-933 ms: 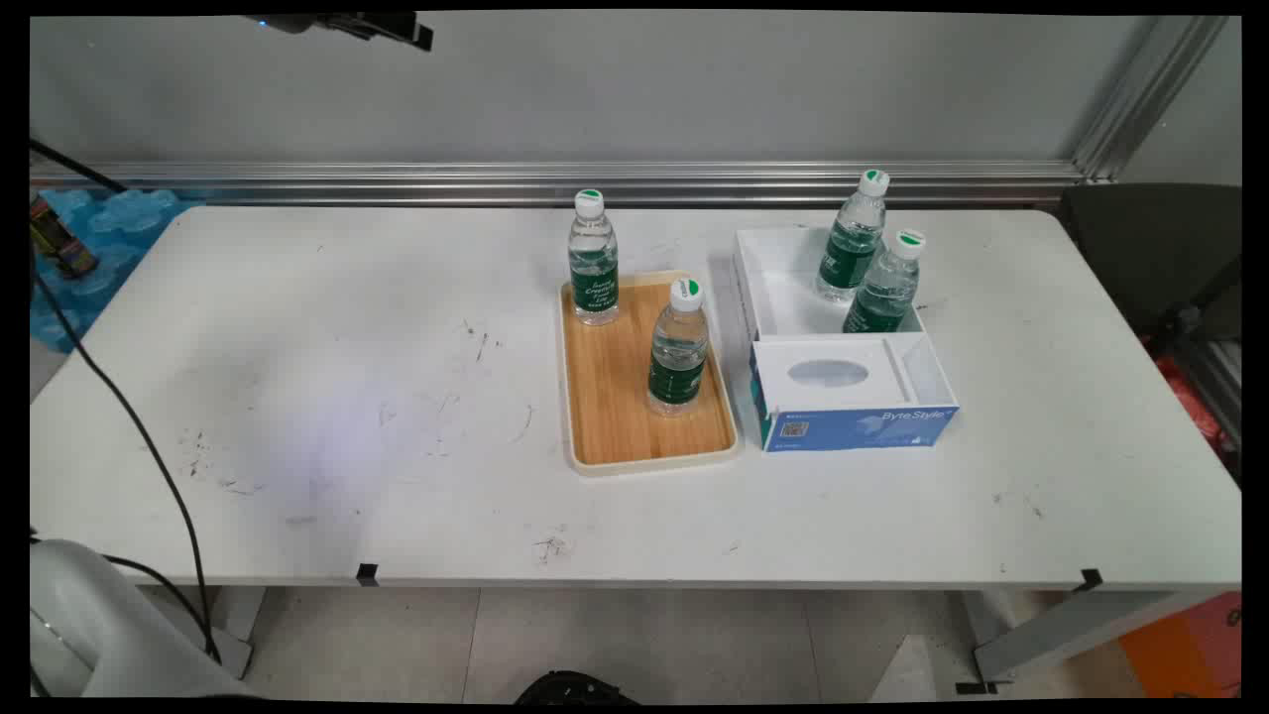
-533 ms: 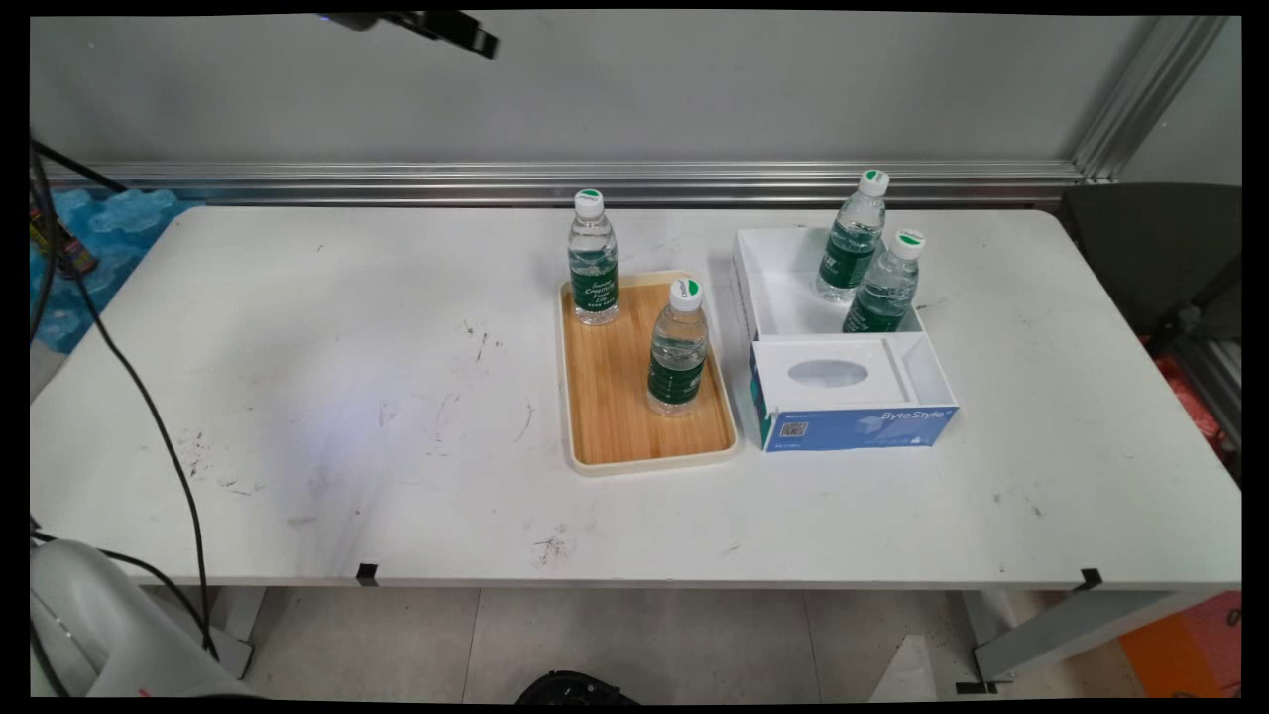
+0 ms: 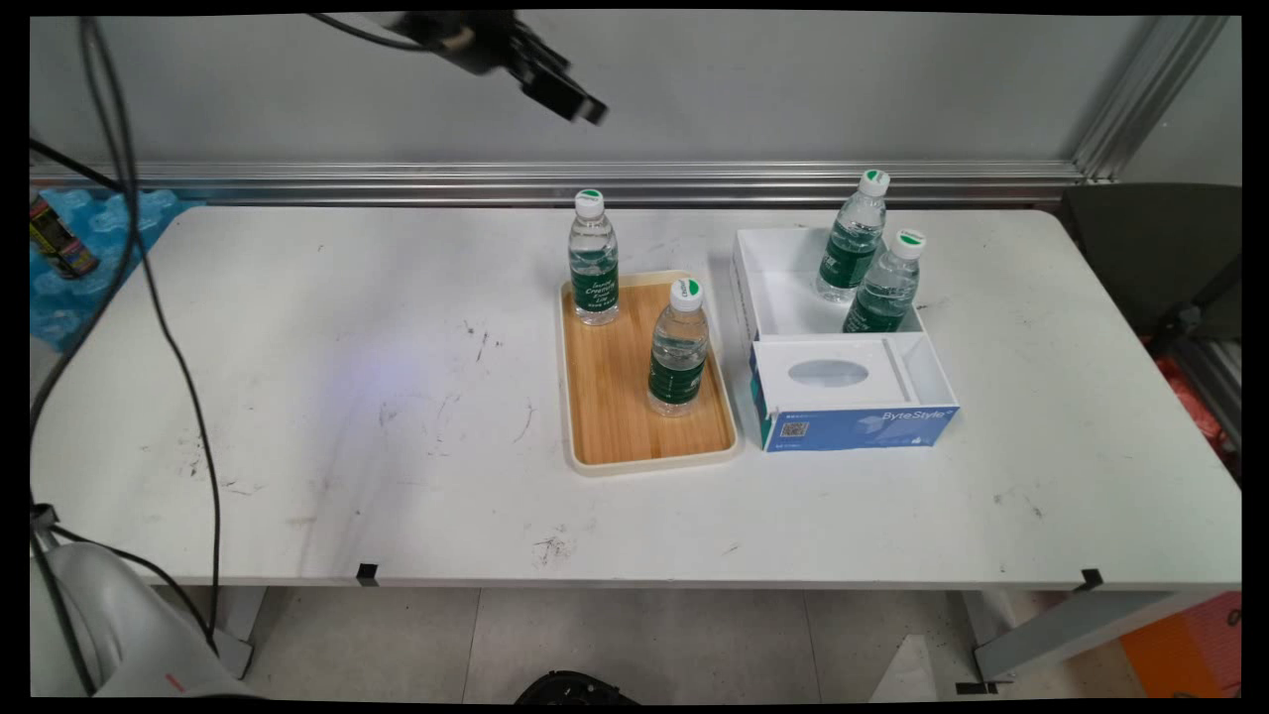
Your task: Pick up the green bottle from the white box
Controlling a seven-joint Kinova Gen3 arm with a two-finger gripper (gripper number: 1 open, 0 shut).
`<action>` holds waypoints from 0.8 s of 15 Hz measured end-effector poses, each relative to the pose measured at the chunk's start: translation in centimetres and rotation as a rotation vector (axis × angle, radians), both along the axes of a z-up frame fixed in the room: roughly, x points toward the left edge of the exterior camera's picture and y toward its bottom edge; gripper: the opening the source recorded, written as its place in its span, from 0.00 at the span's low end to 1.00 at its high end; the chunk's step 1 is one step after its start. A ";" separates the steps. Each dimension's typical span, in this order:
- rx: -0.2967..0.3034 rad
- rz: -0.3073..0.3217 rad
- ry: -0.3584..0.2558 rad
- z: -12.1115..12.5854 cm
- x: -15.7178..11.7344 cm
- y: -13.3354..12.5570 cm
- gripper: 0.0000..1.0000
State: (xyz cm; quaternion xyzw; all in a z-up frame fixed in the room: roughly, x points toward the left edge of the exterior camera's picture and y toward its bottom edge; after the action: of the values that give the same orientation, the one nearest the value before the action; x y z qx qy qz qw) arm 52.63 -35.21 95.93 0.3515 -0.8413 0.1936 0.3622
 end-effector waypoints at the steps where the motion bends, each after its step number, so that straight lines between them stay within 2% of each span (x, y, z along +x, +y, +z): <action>1: -0.001 -0.039 -0.008 -0.5 -1.0 -0.6 1.00; 7: -0.004 -0.254 -0.025 -3.7 -6.8 -4.8 1.00; 12: 0.001 -0.358 -0.016 -6.3 -10.8 -8.6 1.00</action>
State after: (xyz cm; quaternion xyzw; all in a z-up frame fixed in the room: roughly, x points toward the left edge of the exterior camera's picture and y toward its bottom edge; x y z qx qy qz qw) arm 41.86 -43.77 89.61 0.1945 -0.8934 0.1285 0.3841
